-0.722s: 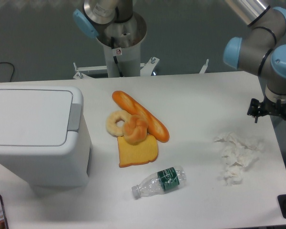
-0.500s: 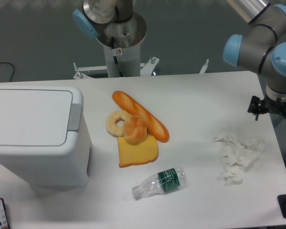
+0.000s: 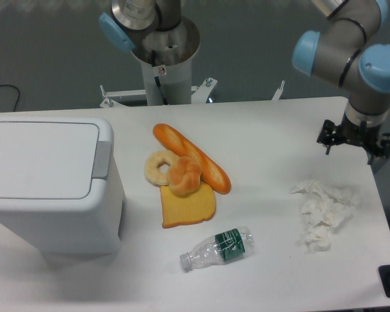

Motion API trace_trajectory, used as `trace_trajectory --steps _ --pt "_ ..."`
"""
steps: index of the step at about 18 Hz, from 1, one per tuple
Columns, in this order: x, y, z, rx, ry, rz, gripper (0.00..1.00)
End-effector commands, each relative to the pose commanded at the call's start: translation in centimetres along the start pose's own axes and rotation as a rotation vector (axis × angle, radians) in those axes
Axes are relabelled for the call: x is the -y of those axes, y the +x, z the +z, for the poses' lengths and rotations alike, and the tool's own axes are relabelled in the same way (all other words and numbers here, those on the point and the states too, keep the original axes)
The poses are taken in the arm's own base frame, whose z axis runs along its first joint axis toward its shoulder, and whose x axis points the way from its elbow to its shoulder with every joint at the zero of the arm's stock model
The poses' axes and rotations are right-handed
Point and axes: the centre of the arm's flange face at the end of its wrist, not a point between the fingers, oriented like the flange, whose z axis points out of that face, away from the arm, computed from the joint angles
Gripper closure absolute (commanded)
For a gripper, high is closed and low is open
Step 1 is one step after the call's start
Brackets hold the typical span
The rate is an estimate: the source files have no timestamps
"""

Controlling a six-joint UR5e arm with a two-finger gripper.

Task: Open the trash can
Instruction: 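Raise the gripper from its rest position and move it over the table, then move the gripper across the table toward the trash can lid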

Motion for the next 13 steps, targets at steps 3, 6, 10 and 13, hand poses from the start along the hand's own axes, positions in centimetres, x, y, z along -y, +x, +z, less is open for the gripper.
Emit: trace_trajectory --steps 3,6,10,13 --pt "-0.3 2.2 -2.0 0.008 0.019 -0.056 0.00" --pt "0.1 5.5 -4.8 -0.035 0.071 -0.081 0.00" --pt "1.8 9.1 -8.4 -0.080 0.146 -0.150 0.00" --pt "5.3 13.0 -9.6 -0.094 0.155 -0.158 0.10"
